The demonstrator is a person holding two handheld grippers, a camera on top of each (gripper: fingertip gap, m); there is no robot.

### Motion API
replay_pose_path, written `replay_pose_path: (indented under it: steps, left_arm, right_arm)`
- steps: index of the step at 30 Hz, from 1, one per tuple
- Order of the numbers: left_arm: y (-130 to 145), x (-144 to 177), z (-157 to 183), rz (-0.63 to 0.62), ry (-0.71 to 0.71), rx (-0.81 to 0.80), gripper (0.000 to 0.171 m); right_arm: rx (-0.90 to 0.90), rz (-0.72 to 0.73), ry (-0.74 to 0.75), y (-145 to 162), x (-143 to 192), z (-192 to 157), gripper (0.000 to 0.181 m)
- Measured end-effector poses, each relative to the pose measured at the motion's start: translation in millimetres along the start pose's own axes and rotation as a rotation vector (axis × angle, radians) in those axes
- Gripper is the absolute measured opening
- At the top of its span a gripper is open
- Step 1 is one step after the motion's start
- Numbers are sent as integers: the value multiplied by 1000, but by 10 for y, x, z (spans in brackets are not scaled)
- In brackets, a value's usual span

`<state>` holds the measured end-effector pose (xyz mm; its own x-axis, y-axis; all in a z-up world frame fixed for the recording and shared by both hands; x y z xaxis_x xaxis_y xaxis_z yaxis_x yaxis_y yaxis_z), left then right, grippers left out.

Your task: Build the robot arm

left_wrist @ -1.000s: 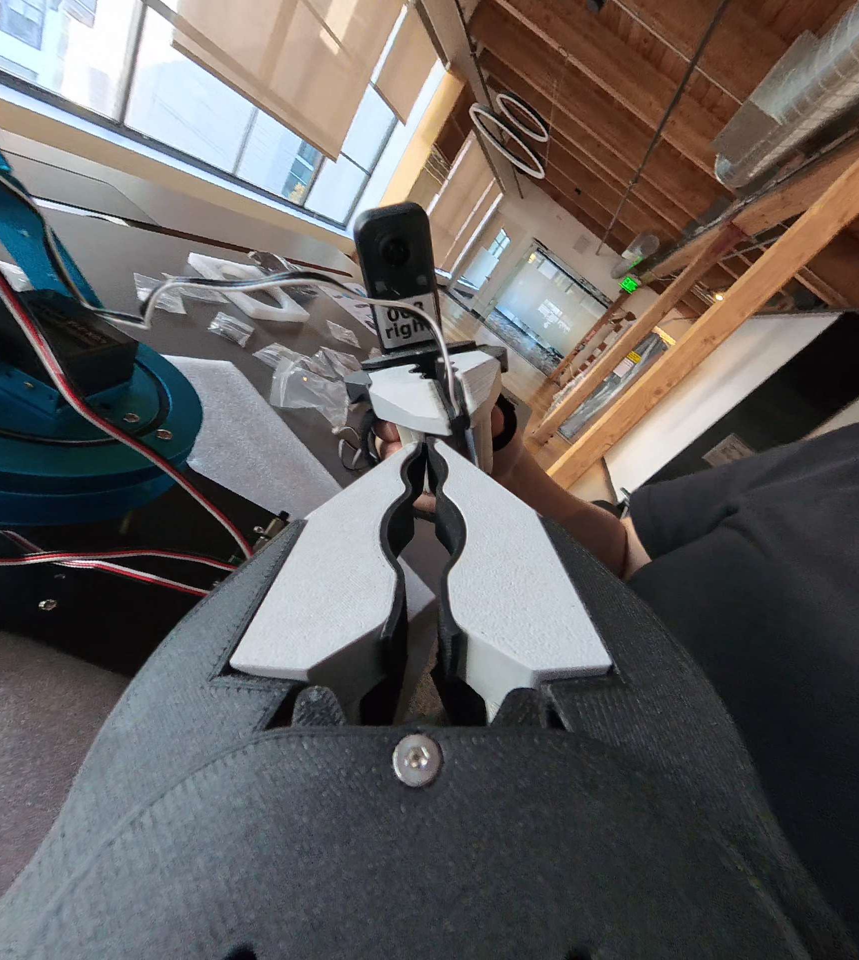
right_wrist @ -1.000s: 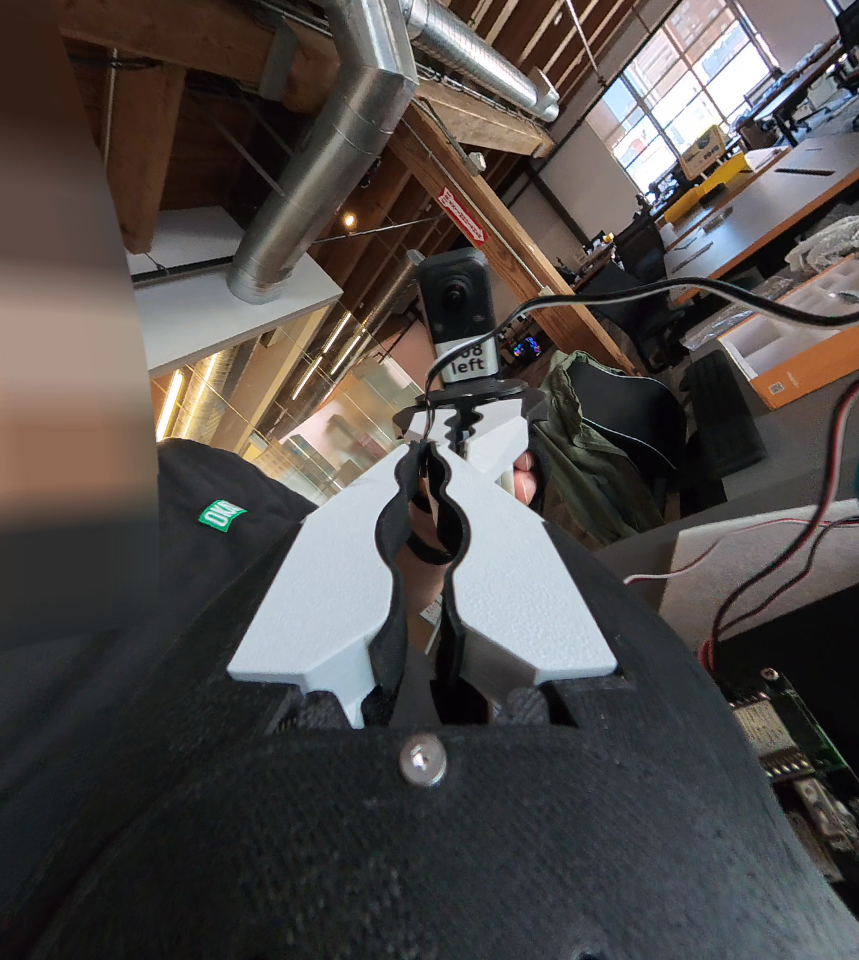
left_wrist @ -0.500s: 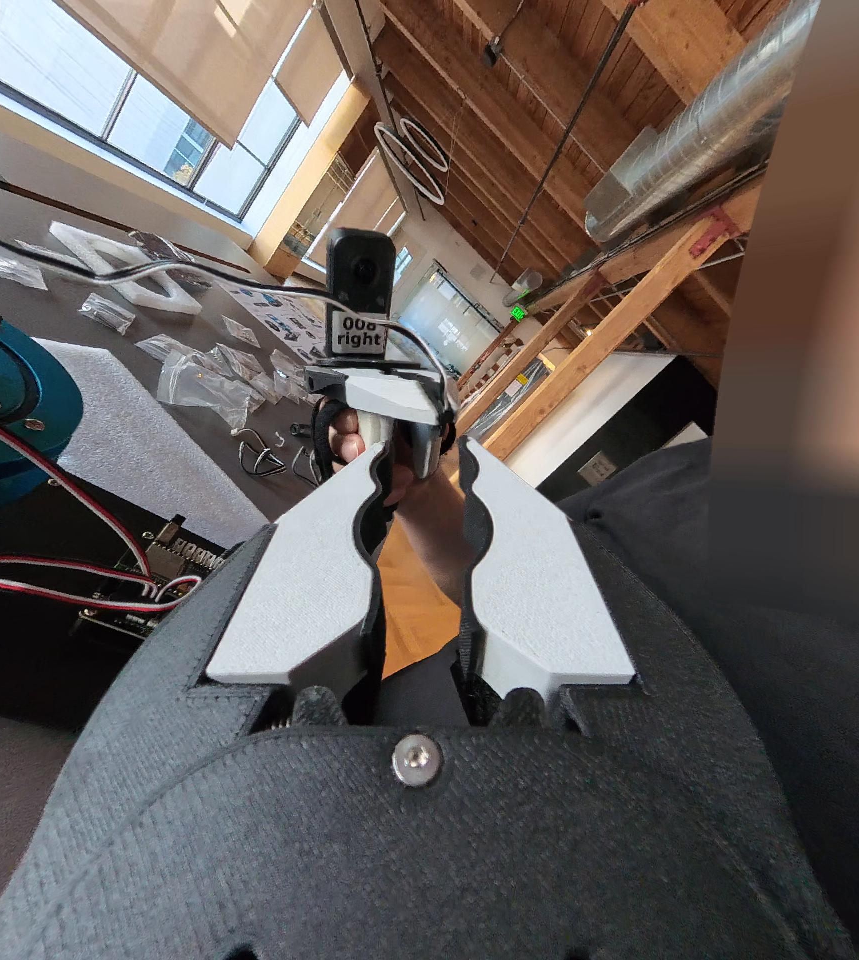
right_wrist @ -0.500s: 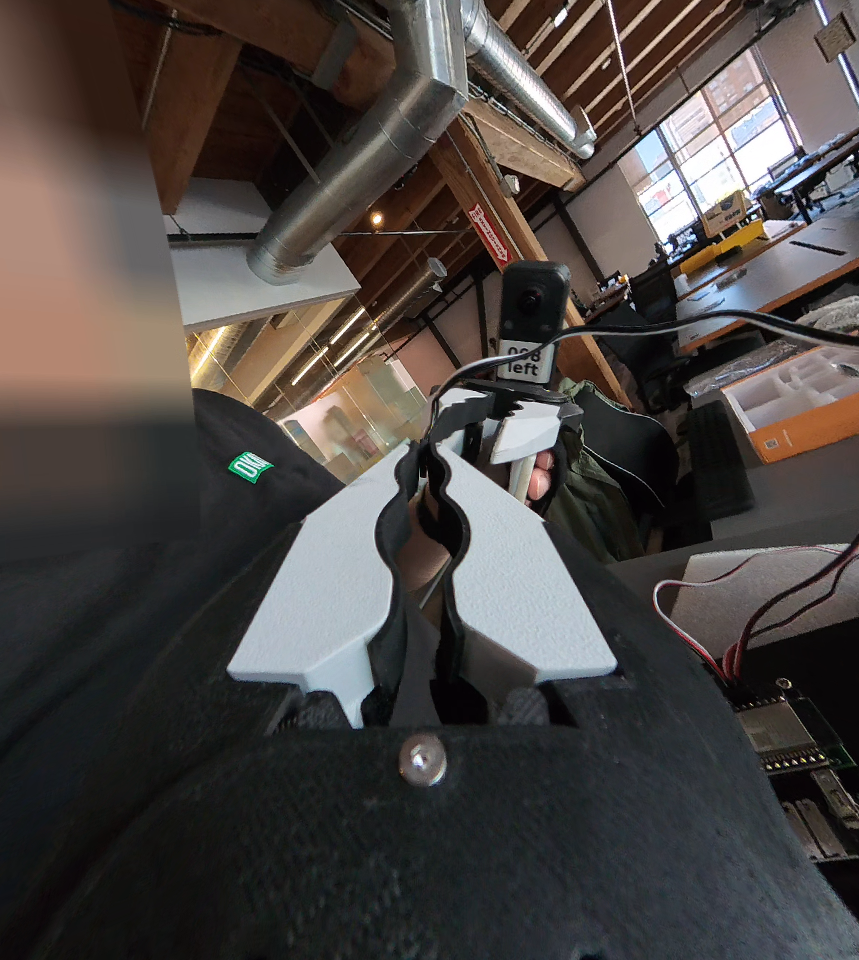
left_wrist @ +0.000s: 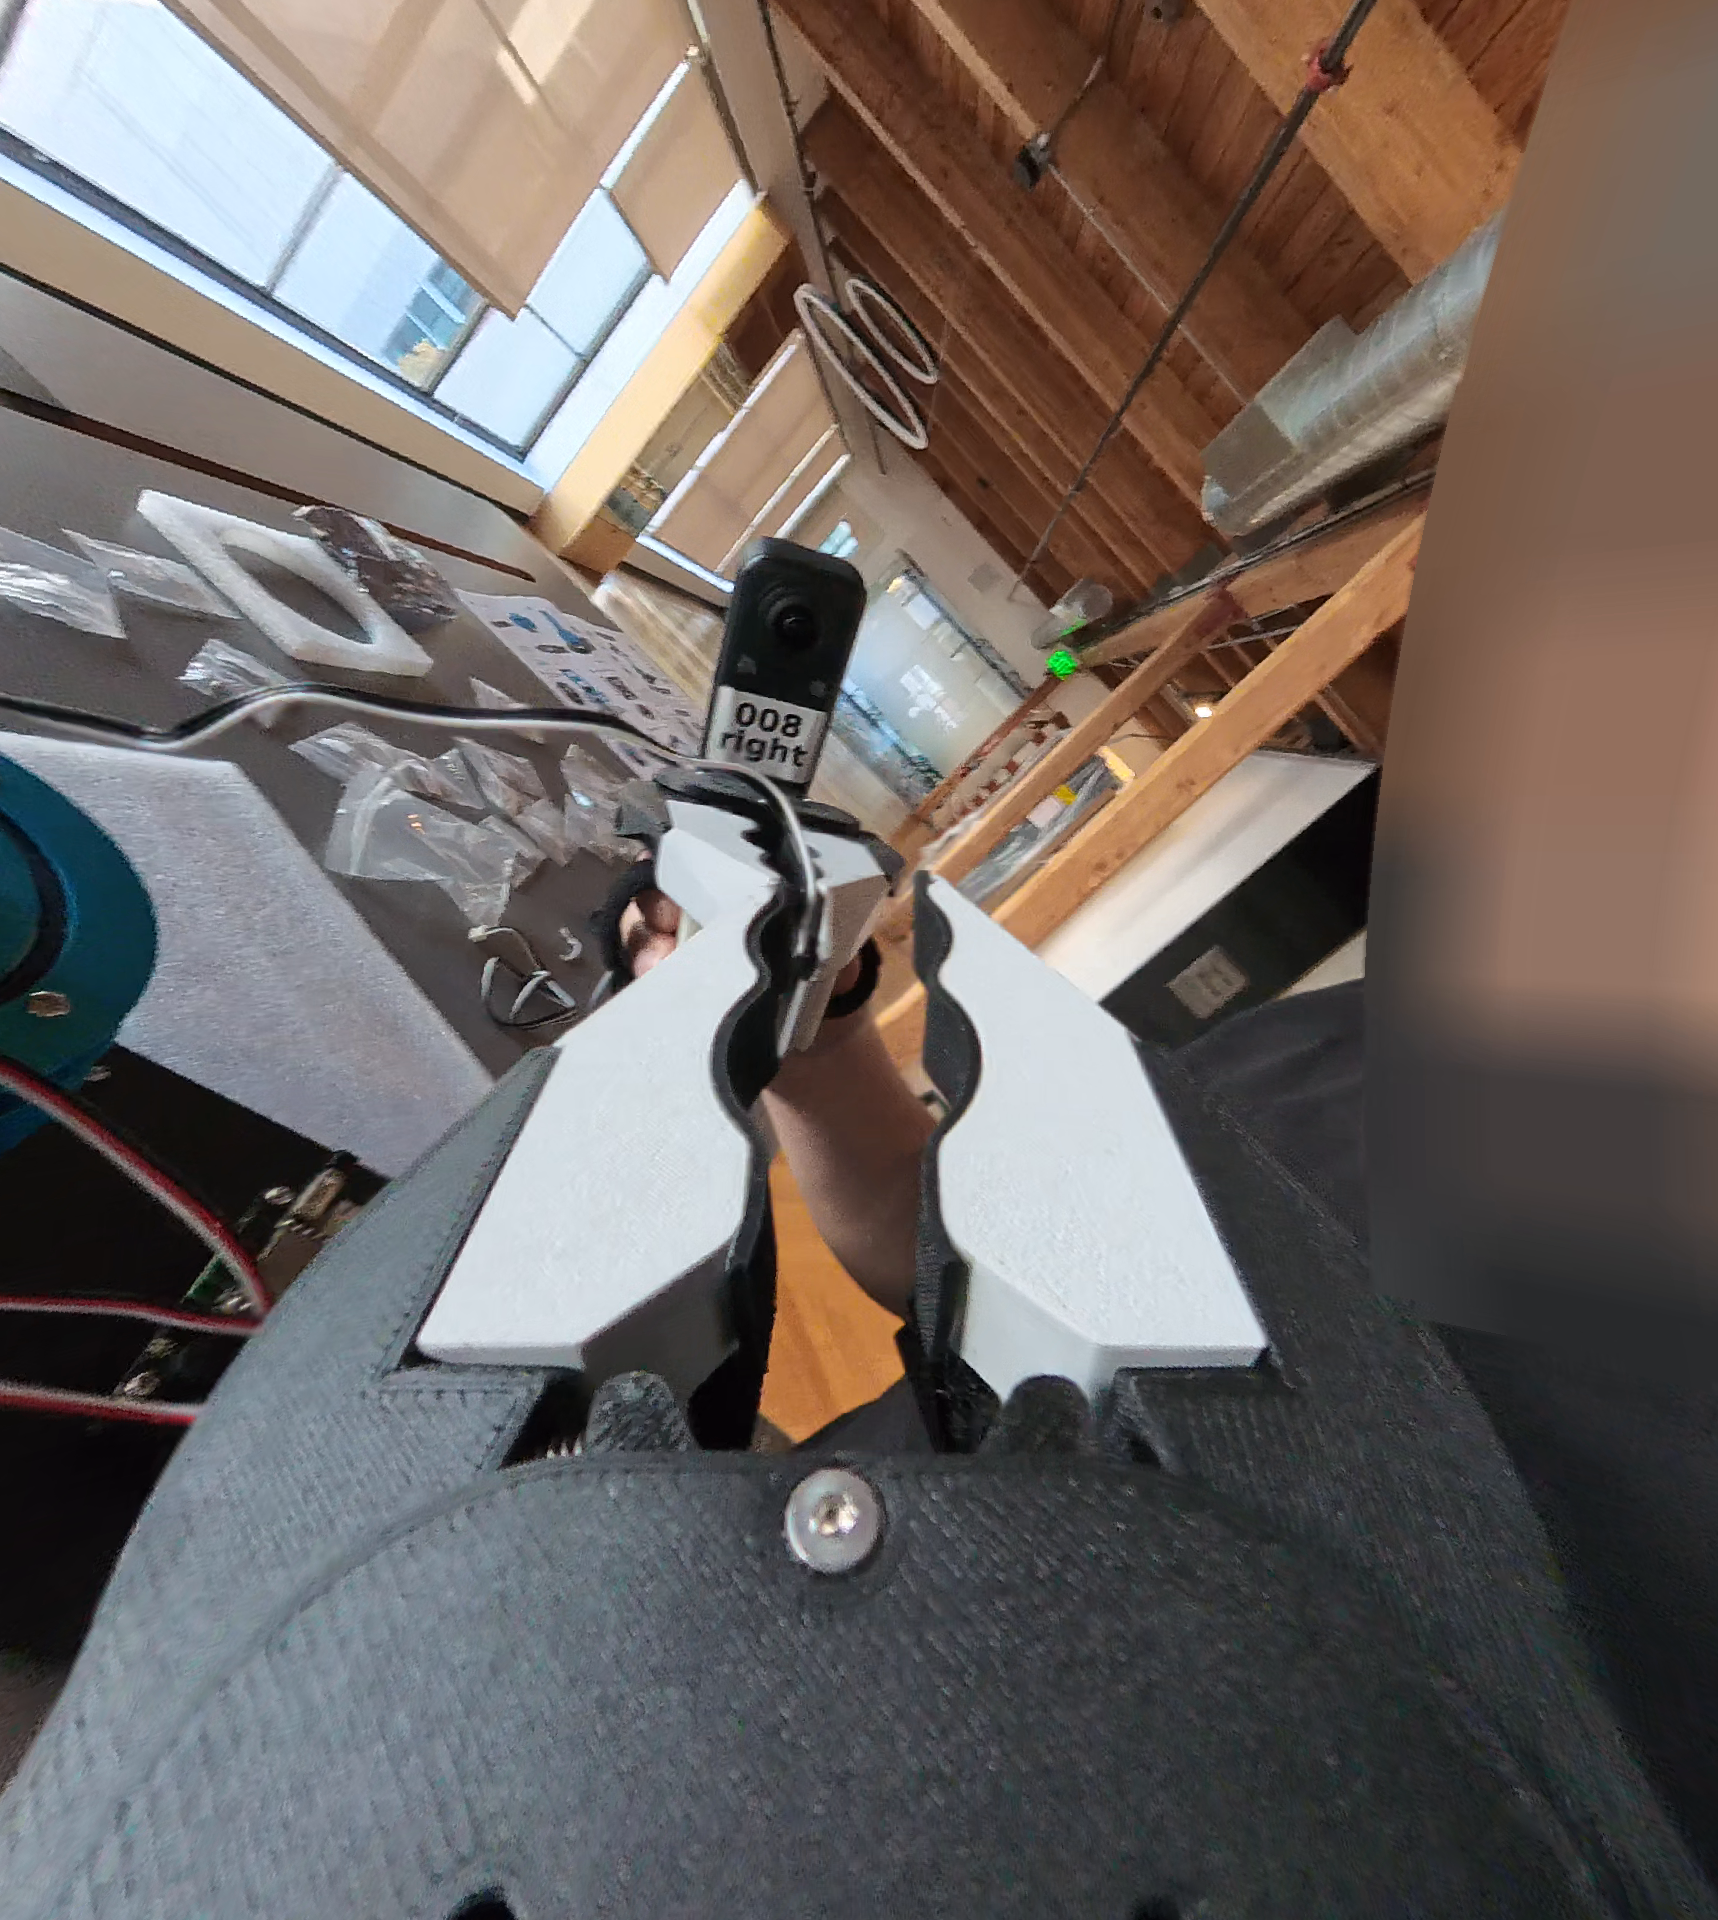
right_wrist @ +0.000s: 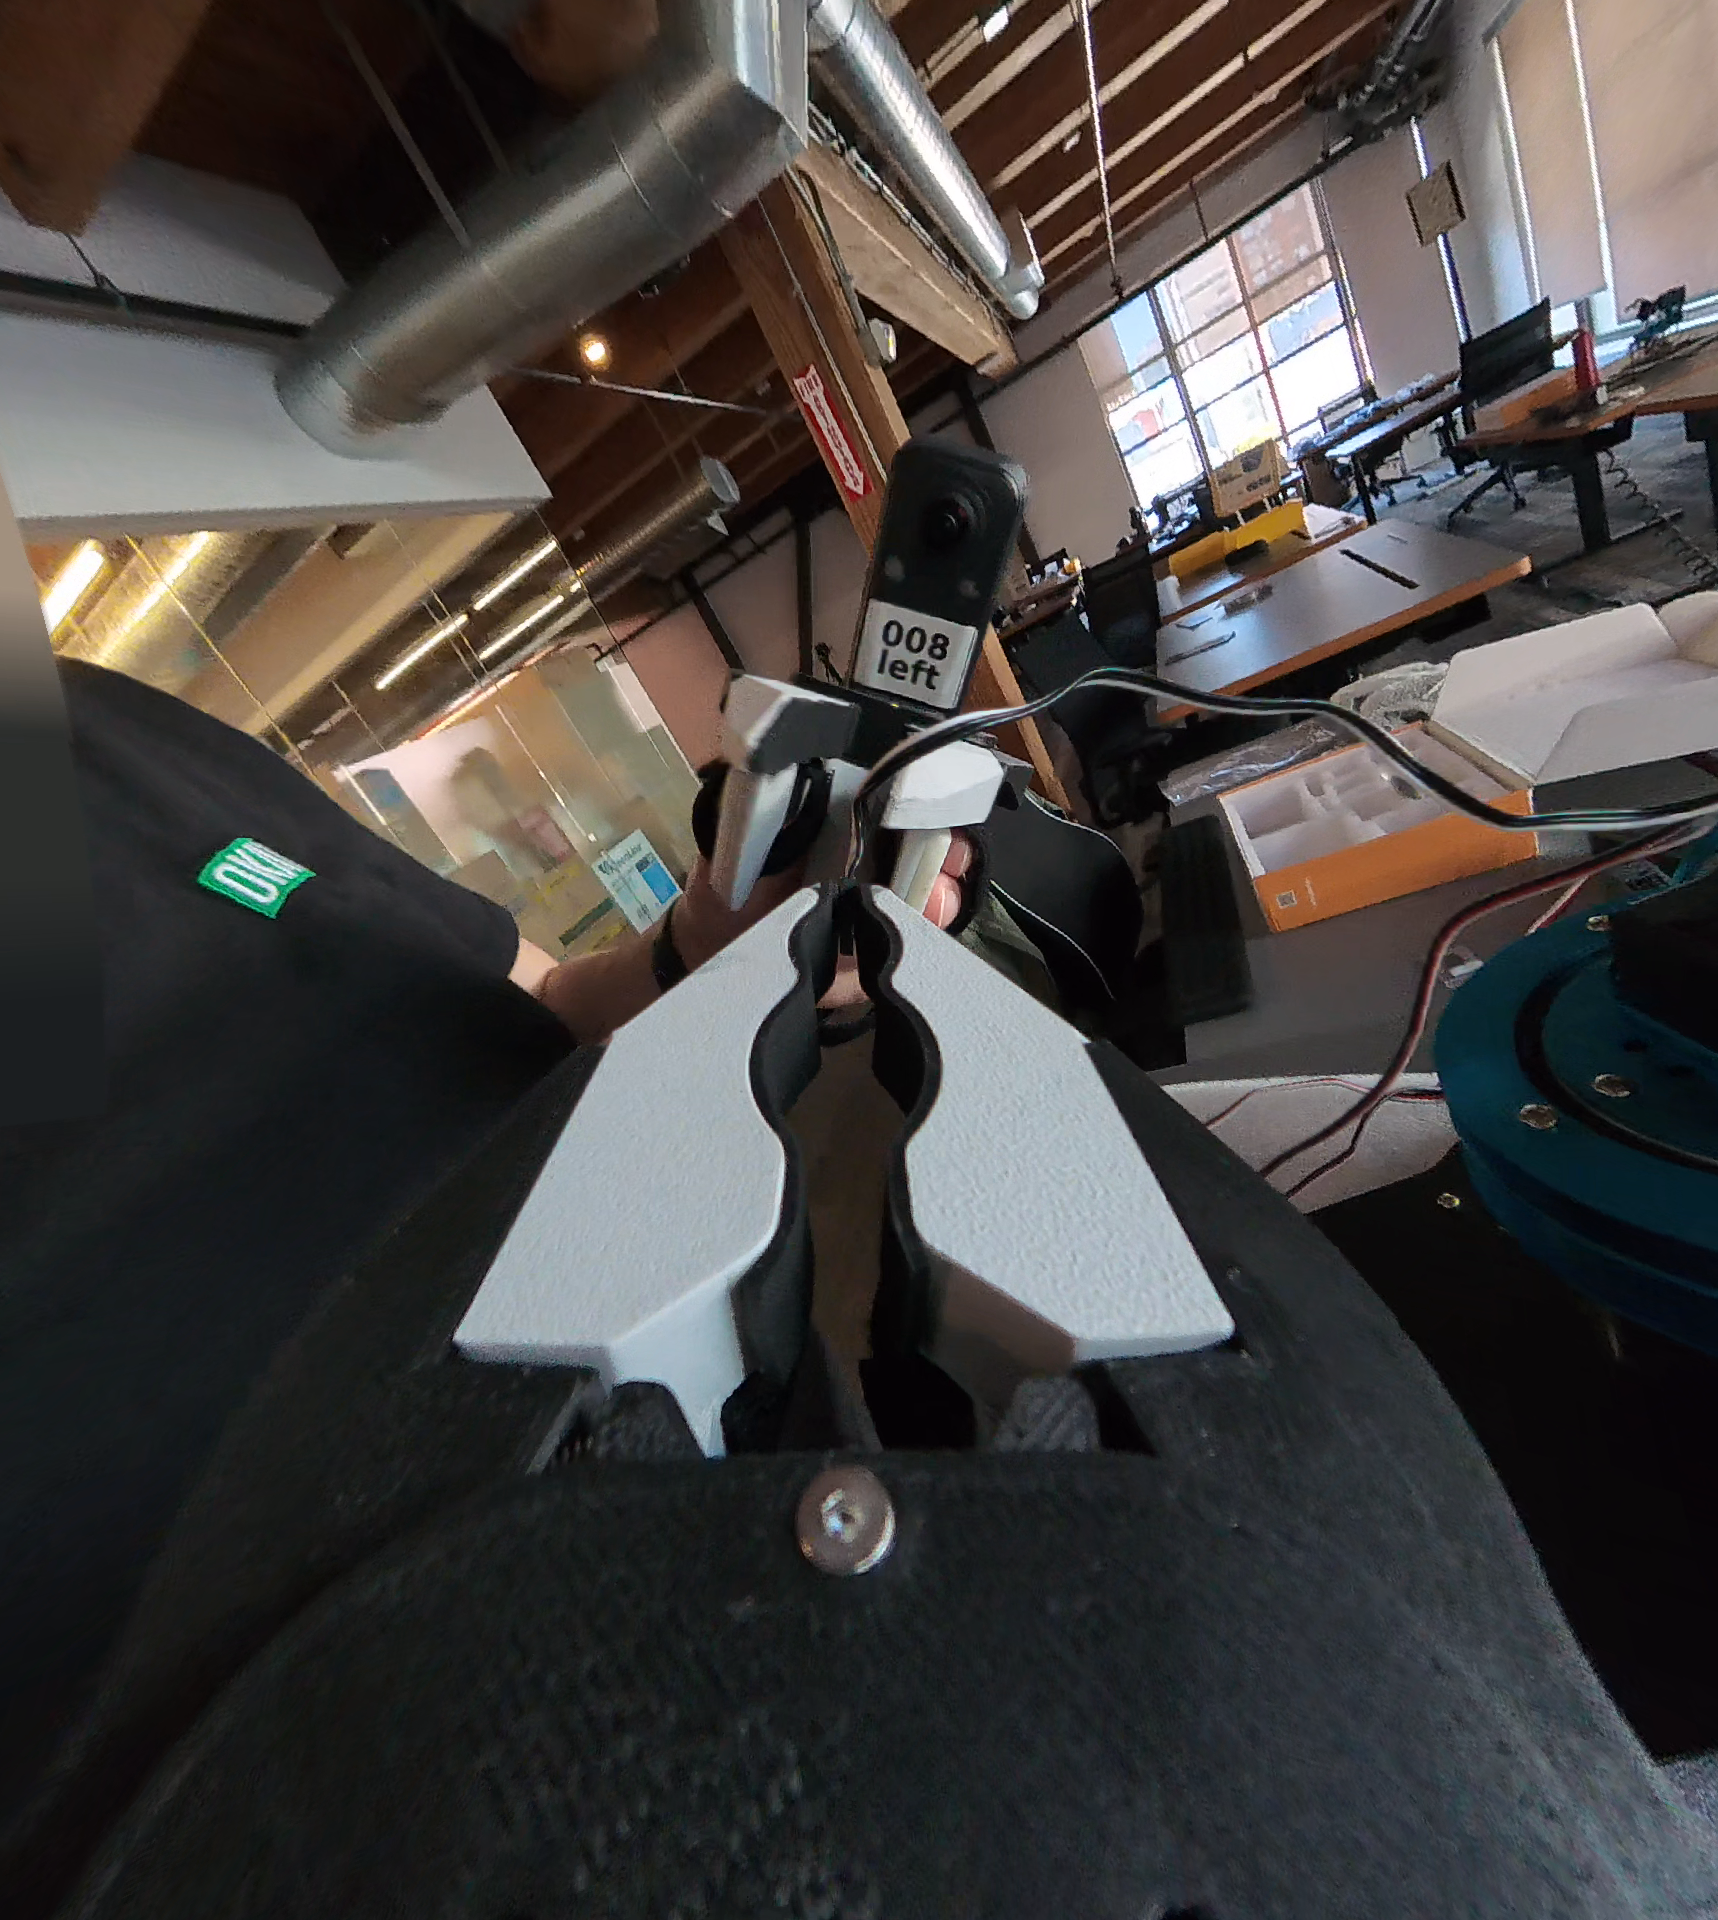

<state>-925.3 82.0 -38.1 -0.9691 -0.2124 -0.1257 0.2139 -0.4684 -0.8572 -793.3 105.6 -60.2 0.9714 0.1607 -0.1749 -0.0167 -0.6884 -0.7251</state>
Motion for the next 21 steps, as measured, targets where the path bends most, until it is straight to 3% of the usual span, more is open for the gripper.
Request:
replay_pose_path:
  steps: [2,5,13,18,21]
  left_arm:
    - [19,35,-24,-15,-62,-35,1]
    - [28,76,-30,-8,-69,-19,1]
    - [88,117,-91,-5,-99,-13,24]
    - [105,104,-120,-1,-94,-20,0]
    - [107,97,-128,-25,-118,-38,0]
  right_arm:
    - [6,-14,-5,12,-46,3,0]
    - [3,-22,7,21,-80,42,0]
    - [-23,-27,37,18,-94,67,0]
    - [-3,-49,60,66,-111,95,0]
    - [0,-33,56,83,-99,119,0]
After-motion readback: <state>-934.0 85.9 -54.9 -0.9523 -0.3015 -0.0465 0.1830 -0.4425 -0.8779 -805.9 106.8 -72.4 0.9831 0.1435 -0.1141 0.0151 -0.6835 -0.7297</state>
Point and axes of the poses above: each gripper's, where its closed fingertips meet, x back along the fingers, y out of its underside, z = x × y across the jaws, the point moved 7 cm from there along x, back along the fingers, and after that the axes turned 14 degrees about -x, right-handed, at the moved point
